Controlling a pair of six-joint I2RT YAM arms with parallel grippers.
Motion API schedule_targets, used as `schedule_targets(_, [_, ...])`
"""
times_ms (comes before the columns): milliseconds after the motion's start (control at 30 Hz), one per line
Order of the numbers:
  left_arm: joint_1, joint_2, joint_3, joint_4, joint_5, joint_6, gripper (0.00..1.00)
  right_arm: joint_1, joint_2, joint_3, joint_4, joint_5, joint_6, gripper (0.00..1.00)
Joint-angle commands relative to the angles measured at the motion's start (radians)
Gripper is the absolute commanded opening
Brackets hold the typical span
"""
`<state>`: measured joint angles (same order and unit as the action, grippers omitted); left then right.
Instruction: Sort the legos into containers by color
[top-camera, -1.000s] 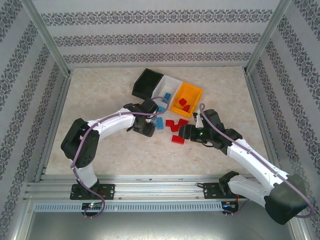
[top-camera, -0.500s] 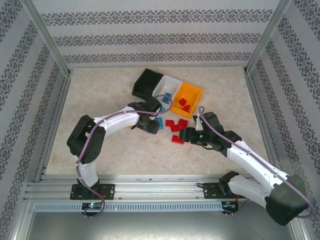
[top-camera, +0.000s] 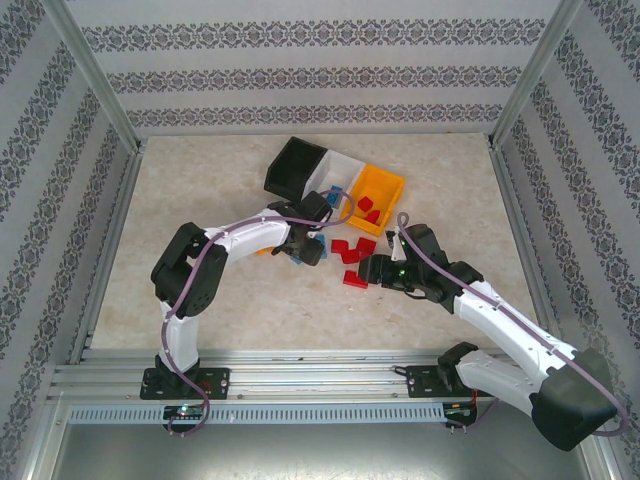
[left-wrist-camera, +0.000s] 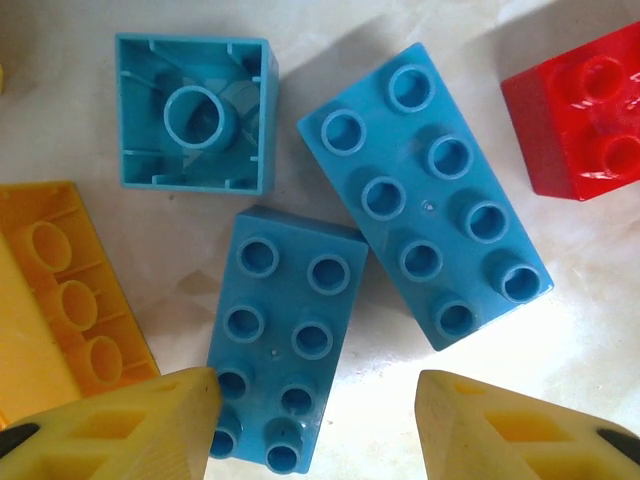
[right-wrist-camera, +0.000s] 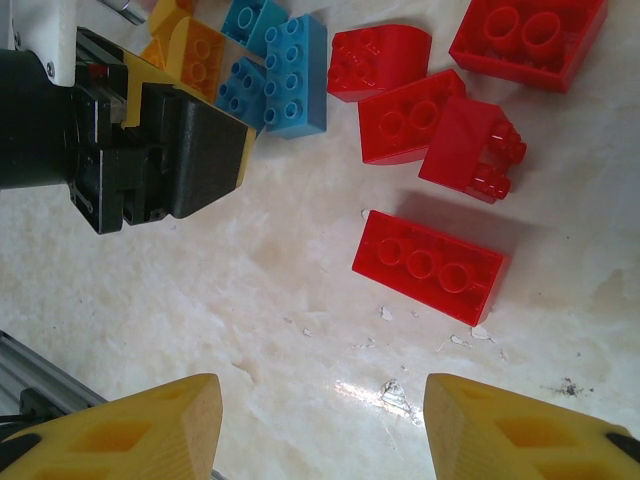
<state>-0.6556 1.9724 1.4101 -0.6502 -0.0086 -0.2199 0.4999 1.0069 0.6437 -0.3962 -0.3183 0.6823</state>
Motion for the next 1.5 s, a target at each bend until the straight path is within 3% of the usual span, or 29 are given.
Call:
schedule_targets(0, [-0.007,0.053,-0.011,-0.02,-0.029,0.021,0.56,-0.003,0.007,-0.013,0.01,0.013,-0.003,0.56])
schedule_targets(400, [0.017,0.058,0.016,-0.028,-0.079,0.02,0.59,0.001,0.004,-0.019,0.018,0.01,0.009,0.56])
schedule_targets(500, [0.019,0.067,0.021,-0.031,-0.066,0.024,0.54,0.002,0.007,-0.015,0.017,0.01,0.007,0.56])
schedule_targets(733, [0.019,0.066,0.018,-0.029,-0.024,0.008,0.25,0.002,0.012,-0.011,0.016,0.013,0.005,0.56])
schedule_targets(1033, [0.02,-0.026,0.049,-0.086,-0.037,-0.009,0.18,-0.001,-0.005,-0.021,0.011,0.024,0.003,0.56])
schedule_targets(1267, [0.03,-0.073,0.239,-0.12,-0.027,0.005,0.18,-0.005,0.0,-0.042,0.03,0.023,0.006,0.56])
schedule_targets(1467, [0.034,0.095,0.535,-0.163,-0.058,0.068,0.19,-0.006,0.007,-0.037,0.043,0.019,0.01,0.56])
